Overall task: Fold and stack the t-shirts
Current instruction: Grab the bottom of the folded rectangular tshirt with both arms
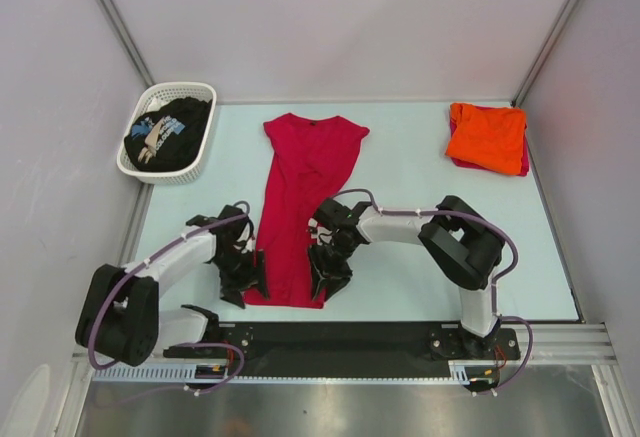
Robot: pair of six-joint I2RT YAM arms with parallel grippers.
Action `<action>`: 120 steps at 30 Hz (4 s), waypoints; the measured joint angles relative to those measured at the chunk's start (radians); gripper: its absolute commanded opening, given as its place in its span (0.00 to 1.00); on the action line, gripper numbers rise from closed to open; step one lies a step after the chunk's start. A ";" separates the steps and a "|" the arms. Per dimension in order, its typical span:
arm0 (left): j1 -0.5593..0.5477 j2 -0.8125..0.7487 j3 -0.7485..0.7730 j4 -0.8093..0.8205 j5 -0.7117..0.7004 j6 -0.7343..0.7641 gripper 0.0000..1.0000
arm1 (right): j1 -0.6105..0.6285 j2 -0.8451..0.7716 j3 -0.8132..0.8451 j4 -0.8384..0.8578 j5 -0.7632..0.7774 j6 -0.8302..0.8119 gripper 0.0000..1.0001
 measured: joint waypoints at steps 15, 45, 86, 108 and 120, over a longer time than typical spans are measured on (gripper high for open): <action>-0.074 0.096 0.000 0.039 -0.034 -0.032 0.00 | 0.009 0.013 0.058 -0.133 0.009 -0.055 0.00; -0.115 -0.039 0.640 -0.060 -0.187 -0.013 1.00 | -0.164 -0.261 0.483 -0.531 0.523 -0.221 1.00; 0.092 1.359 1.714 0.257 0.346 -0.108 0.75 | -0.602 0.447 1.138 -0.369 0.642 -0.475 0.97; 0.093 1.384 1.696 0.311 0.359 -0.141 0.00 | -0.618 0.447 1.100 -0.351 0.561 -0.468 0.95; 0.131 1.364 1.693 0.341 0.391 -0.132 1.00 | -0.616 0.447 1.097 -0.347 0.544 -0.467 0.95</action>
